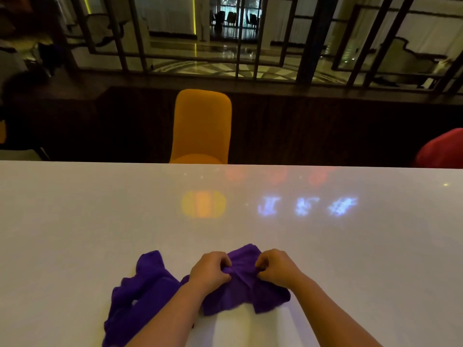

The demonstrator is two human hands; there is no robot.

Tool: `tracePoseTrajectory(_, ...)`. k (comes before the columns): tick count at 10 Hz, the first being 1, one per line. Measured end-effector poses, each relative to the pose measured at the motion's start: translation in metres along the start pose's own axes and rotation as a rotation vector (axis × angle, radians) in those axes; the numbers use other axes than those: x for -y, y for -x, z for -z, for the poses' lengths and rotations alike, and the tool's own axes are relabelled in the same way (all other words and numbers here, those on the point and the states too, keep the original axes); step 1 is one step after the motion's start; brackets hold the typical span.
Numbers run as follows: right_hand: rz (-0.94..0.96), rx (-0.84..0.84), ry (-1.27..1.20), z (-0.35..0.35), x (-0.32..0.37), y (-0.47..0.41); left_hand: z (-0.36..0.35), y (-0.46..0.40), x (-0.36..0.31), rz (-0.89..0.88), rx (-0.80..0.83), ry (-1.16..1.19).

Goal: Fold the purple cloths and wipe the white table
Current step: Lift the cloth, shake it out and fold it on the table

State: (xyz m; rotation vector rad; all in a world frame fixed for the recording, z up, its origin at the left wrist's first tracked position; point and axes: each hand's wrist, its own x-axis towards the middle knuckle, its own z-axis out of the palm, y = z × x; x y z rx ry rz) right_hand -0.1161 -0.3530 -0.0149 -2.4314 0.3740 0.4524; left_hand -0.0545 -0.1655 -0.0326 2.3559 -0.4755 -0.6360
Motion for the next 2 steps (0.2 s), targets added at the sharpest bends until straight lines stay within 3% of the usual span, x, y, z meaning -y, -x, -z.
tracePoseTrajectory(2, 0.004, 0.054, -0.036, 0.0125, 0.0029, 0.0031, 0.0096, -0.0021, -0.0005, -0.006, 0.07, 0.027)
